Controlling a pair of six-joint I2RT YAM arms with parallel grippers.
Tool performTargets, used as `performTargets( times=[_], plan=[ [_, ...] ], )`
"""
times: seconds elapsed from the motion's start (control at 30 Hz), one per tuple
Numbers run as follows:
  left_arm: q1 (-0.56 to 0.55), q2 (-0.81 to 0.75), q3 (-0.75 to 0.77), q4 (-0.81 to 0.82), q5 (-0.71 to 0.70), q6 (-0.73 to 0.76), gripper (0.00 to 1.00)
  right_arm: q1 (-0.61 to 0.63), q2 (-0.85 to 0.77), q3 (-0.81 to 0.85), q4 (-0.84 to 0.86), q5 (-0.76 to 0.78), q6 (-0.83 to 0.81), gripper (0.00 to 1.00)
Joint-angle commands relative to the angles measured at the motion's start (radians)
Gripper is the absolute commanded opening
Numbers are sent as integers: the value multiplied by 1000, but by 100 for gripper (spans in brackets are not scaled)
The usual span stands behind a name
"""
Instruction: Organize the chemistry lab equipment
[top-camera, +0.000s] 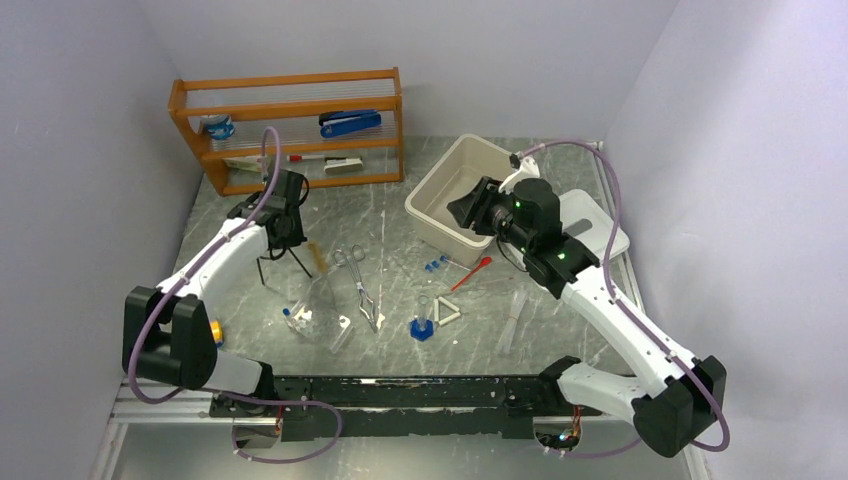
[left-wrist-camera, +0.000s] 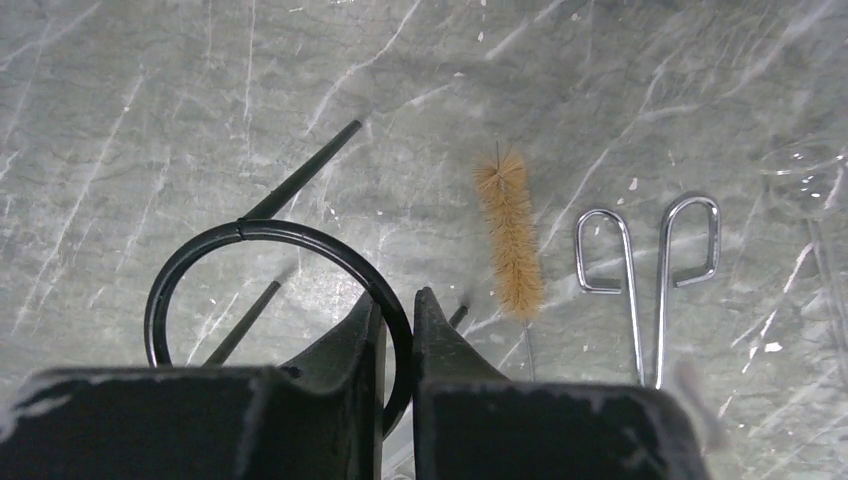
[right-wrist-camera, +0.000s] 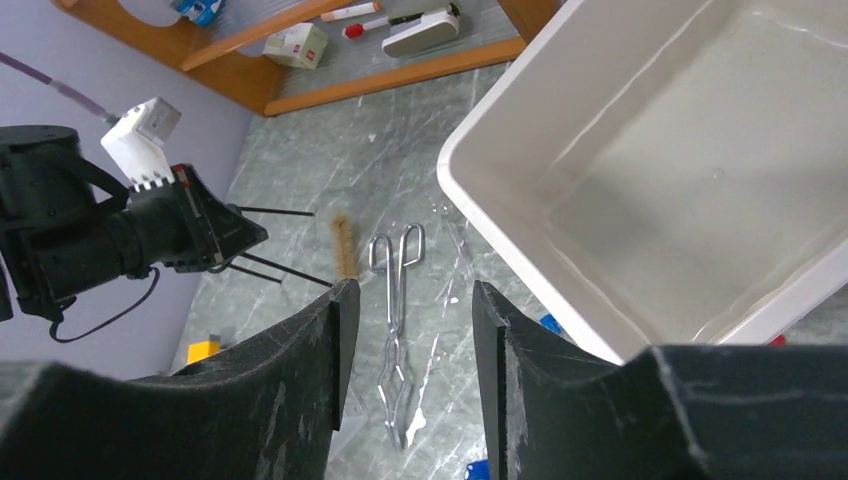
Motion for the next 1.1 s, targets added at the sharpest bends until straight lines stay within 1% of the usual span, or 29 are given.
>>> performTargets(
  times=[0.0,0.23,0.37,0.47,0.53,0.63,0.73,0.8,0.87,0.9,0.93,1.0,1.07],
  plan=[
    [7,-64,46,21,-7,16,5,16,-35,35,-4,44,-26,48],
    [7,-150,96,-22,-21,9,5,15,-93,42,-2,65,-39,48],
    [-1,-222,134,-43,32,27,5,16,-68,59,-10,86,-43,47],
    [-8,-280,169,-55,125,66,5,16,-47,65,3,107,-38,47],
    [-9,-305,202,-80,213,88,5,15,-27,79,-4,141,-50,48],
    [-23,-346,212,-67,381,113,5,-1,26,157,-75,238,-45,50],
    [-55,-355,241,-51,495,98,5,-61,92,237,-103,254,-50,50],
    [-98,-336,280,-29,542,59,5,-151,126,253,-97,188,-39,50],
    [-189,-298,322,3,527,11,5,-255,144,239,-80,99,-7,50],
    [-253,-279,347,18,494,-6,5,-304,144,227,-68,51,5,50],
    [-313,-254,371,42,452,-16,5,-338,140,213,-59,43,11,50],
    [-433,-182,442,64,362,-27,5,-385,131,201,-70,69,9,50],
    [-519,-78,579,24,285,-24,5,-421,117,185,-78,95,25,51]
  ],
)
